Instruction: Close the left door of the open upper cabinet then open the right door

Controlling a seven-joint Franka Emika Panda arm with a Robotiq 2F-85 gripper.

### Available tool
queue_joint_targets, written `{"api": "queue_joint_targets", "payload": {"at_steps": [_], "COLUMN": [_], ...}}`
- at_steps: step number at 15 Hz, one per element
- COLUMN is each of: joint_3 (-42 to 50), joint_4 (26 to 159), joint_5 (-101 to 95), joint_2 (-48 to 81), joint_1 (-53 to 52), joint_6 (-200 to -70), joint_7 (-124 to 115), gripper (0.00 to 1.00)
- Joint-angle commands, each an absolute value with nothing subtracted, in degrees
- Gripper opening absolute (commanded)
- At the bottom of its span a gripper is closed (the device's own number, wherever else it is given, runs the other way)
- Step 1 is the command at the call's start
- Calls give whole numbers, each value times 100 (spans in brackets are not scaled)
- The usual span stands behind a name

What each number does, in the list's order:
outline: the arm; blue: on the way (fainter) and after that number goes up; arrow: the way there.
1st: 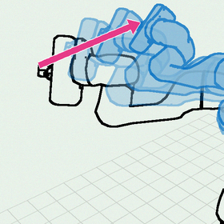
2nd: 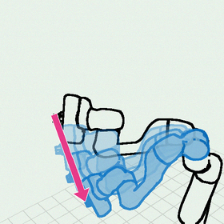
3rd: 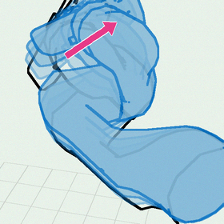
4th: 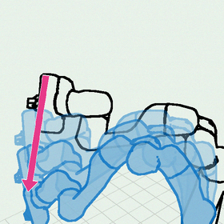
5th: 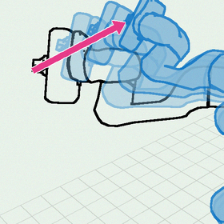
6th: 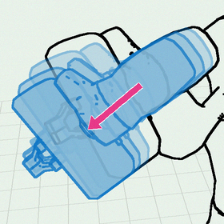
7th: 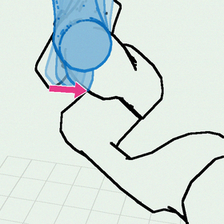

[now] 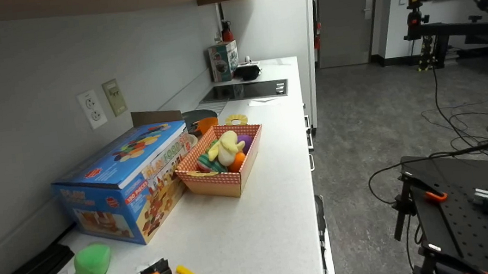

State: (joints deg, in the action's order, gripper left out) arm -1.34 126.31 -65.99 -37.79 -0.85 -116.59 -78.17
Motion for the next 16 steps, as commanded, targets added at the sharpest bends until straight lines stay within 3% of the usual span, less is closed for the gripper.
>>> {"api": "queue_joint_targets", "payload": {"at_steps": [1,16], "joint_3": [-178,-172], "joint_4": [12646,12716], "joint_5": [-6518,-6451], "joint_2": [-3786,-3834], "joint_1": [-23,-15], "joint_6": [-11735,-11819], "joint_7": [-7751,-7701], "gripper": [100,100]}}
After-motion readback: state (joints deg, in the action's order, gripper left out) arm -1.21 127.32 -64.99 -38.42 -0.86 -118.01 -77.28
